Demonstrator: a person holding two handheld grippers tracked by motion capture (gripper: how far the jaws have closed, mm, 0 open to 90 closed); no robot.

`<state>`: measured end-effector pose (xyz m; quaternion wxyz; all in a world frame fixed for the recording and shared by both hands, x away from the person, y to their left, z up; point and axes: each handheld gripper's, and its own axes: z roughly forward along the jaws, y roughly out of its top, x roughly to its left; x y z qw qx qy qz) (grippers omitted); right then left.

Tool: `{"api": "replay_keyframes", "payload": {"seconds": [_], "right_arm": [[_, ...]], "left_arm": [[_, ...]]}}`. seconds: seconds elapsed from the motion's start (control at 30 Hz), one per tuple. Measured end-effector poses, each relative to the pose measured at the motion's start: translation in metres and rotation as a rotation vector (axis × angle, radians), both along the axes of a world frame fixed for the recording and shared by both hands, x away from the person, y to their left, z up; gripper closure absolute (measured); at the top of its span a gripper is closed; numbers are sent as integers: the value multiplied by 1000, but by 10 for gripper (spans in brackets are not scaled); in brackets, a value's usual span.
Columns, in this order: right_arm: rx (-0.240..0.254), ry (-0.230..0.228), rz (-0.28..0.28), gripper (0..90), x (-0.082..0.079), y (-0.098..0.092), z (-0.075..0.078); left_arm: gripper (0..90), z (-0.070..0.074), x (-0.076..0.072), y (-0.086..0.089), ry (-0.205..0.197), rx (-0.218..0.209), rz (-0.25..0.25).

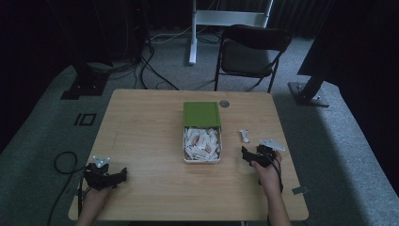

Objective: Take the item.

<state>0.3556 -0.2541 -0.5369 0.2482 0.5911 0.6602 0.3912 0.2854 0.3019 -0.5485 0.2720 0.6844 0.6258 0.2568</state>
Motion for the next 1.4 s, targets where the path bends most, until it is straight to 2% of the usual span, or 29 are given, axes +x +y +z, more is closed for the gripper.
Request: {"api": "replay_keyframes", "payload": {"seconds": [0.23, 0.5, 0.57, 0.8, 0.97, 1.2, 1.27, 1.37, 1.4], "right_arm": [[-24, 23, -15, 186, -14, -12, -4], [-26, 38, -21, 187, -28, -26, -5], [-51, 48, -15, 186, -30, -31, -7], [-63, 71, -21, 181, -39, -44, -10], [-82, 94, 2, 181, -46, -52, -15], [-76, 101, -13, 180, -55, -60, -16], [-117, 107, -24, 179, -59, -62, -17], [-125, 107, -19, 173, -61, -63, -17], [-128, 109, -6, 136, -61, -63, -17]], "left_arm": [[27, 0, 0, 0, 2, 2, -1], [28, 0, 0, 0, 2, 2, -1], [28, 0, 0, 0, 2, 2, -1], [28, 0, 0, 0, 2, 2, -1], [28, 0, 0, 0, 2, 2, -1], [28, 0, 0, 0, 2, 2, -2], [28, 0, 0, 0, 2, 2, -1], [28, 0, 0, 0, 2, 2, -2], [28, 0, 0, 0, 2, 2, -2]]}}
